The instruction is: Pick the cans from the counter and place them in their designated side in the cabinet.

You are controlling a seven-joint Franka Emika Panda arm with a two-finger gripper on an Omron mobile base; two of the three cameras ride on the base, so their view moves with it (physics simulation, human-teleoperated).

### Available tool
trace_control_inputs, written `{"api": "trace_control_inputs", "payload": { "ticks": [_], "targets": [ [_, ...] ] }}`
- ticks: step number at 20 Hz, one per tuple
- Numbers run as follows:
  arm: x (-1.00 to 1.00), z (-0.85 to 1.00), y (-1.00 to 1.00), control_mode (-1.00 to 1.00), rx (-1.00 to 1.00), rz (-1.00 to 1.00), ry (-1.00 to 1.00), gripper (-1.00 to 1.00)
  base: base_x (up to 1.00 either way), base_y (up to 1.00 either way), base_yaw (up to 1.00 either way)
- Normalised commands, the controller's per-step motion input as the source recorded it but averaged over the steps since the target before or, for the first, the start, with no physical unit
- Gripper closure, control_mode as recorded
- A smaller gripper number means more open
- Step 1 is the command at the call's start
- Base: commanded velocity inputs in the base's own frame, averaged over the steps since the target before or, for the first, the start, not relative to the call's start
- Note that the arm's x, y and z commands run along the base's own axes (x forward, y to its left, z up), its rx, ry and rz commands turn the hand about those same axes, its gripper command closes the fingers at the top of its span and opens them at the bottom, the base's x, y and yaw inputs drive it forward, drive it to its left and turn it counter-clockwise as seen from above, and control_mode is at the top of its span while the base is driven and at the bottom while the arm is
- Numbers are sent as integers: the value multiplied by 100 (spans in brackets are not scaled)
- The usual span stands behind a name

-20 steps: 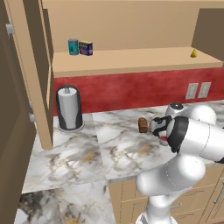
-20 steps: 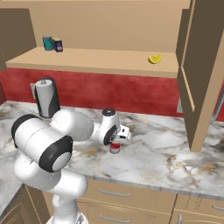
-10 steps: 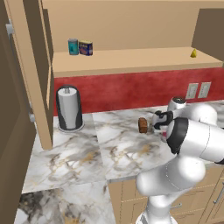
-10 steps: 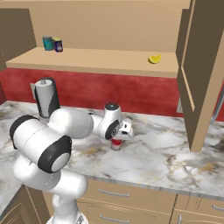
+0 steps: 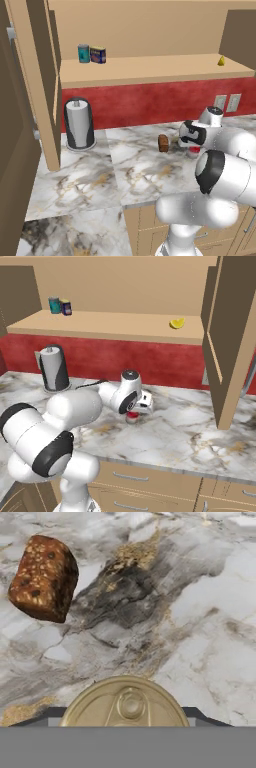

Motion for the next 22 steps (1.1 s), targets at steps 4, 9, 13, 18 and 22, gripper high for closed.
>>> {"api": "trace_control_inputs", "payload": {
  "ticks": [4, 9, 13, 18, 22],
  "targets": [
    [-31, 40, 3, -100, 2, 0, -12, 100, 0, 0, 0],
    [-35, 40, 15, -100, 0, 0, -11, 100, 0, 0, 0],
    [-41, 36, 26, -100, 0, 0, -11, 100, 0, 0, 0],
    [-44, 39, 26, -100, 0, 0, -12, 100, 0, 0, 0],
    [-43, 43, 19, -100, 0, 0, -11, 100, 0, 0, 0]
  ]
}}
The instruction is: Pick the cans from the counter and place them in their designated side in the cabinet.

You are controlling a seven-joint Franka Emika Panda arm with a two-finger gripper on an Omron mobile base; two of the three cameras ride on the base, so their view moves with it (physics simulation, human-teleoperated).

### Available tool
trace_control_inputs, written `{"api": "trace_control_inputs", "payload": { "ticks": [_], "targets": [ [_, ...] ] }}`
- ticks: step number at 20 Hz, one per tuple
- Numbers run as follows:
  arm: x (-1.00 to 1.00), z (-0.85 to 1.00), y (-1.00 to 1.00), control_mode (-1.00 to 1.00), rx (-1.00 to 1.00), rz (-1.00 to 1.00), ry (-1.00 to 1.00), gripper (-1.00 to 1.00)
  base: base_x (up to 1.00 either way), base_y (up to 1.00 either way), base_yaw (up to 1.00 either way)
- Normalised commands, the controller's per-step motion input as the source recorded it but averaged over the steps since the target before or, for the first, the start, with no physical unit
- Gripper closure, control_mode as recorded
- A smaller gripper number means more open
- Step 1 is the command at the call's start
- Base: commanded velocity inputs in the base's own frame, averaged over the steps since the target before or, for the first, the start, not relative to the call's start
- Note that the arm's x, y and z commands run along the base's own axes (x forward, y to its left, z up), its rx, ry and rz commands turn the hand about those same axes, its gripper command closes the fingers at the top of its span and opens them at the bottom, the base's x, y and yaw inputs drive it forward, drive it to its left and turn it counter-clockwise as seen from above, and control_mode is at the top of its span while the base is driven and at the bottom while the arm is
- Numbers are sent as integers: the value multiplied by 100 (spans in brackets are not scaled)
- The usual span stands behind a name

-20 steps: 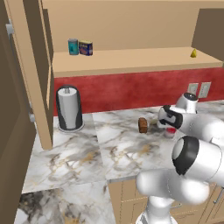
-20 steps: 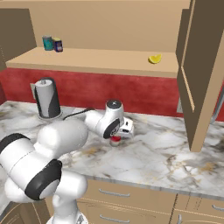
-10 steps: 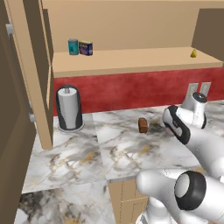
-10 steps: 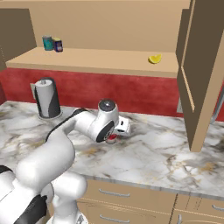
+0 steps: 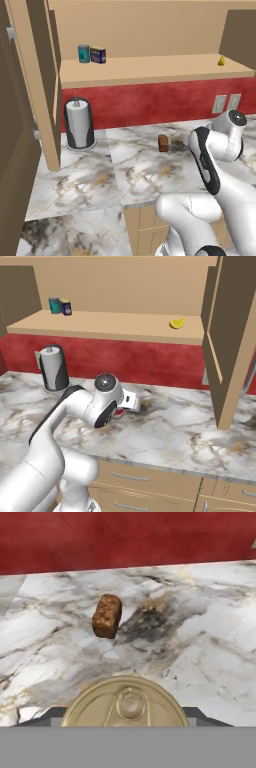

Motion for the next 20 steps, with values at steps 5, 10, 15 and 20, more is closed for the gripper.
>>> {"api": "trace_control_inputs", "payload": {
  "ticks": [5, 10, 15, 20],
  "targets": [
    [-35, 44, 20, -100, 0, 0, -10, 100, 0, 0, 0],
    [-28, 48, 13, -100, 0, 0, -8, 100, 0, 0, 0],
    [-33, 54, 10, -100, 0, 0, -2, 100, 0, 0, 0],
    [-27, 51, 7, -100, 0, 0, 2, 100, 0, 0, 0]
  ]
}}
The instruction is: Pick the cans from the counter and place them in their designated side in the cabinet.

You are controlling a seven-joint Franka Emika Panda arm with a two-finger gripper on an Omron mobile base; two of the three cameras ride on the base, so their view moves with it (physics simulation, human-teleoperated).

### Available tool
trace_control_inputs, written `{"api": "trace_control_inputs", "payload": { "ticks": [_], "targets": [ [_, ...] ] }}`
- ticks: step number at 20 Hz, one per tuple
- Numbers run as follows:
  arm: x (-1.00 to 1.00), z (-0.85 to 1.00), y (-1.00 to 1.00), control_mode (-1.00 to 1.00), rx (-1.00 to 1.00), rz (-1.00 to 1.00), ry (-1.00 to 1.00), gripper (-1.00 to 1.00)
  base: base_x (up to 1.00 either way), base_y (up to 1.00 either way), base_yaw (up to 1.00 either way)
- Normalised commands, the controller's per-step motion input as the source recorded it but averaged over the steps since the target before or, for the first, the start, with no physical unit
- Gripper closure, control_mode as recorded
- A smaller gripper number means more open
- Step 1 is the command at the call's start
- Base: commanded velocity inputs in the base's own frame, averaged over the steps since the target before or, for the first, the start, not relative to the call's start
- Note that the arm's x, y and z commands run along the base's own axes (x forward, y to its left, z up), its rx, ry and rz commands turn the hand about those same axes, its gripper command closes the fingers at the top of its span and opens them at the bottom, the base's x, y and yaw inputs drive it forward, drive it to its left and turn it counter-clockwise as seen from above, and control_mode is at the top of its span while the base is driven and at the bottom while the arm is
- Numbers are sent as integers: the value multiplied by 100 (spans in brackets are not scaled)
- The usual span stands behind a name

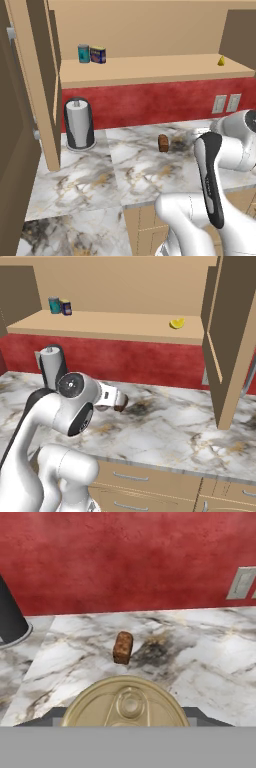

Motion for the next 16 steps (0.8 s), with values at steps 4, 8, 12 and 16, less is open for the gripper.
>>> {"api": "trace_control_inputs", "payload": {
  "ticks": [4, 8, 12, 16],
  "targets": [
    [-23, 45, 7, -100, 0, 0, 3, 100, 0, 0, 0],
    [-11, 39, 7, -100, 0, 0, 10, 100, 0, 0, 0],
    [-13, 26, 4, -100, 0, 0, 7, 100, 0, 0, 0],
    [-25, 9, 2, -100, 0, -3, -9, 100, 0, 0, 0]
  ]
}}
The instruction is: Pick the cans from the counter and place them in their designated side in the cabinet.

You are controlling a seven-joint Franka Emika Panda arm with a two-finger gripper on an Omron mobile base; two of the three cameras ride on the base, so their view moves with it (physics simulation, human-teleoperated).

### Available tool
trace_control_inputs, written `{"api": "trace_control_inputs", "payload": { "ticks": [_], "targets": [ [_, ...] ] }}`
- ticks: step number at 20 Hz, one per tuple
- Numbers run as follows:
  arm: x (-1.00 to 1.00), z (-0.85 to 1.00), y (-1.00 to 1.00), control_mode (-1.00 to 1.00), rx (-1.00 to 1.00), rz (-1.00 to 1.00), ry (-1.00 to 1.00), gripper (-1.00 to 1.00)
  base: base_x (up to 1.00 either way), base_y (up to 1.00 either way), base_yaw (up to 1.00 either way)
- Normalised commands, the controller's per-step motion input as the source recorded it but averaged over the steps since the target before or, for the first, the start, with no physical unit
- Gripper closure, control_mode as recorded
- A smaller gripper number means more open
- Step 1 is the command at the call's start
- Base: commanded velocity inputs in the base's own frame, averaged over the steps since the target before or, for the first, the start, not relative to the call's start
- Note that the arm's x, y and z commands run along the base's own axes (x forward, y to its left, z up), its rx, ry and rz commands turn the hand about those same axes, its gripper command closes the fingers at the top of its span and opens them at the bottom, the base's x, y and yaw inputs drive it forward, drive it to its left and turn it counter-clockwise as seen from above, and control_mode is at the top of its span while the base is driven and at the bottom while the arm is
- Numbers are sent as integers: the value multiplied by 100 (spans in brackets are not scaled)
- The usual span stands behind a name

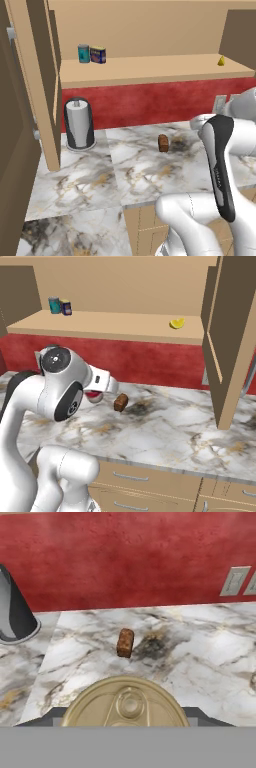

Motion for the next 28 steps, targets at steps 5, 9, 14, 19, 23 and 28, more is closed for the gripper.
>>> {"api": "trace_control_inputs", "payload": {
  "ticks": [5, 9, 14, 19, 23, 28],
  "targets": [
    [-21, 16, 12, -100, 0, -4, -4, 100, 0, 0, 0],
    [-17, 24, 3, -100, 0, -1, 0, 100, 0, 0, 0],
    [-17, 35, 6, -100, 1, 0, 3, 100, 0, 0, 0],
    [-10, 39, 17, -100, 0, 0, 0, 100, 0, 0, 0],
    [-8, 33, 15, -100, 0, 3, -5, 100, 0, 0, 0],
    [-8, 32, 17, -100, 0, 4, -7, 100, 0, 0, 0]
  ]
}}
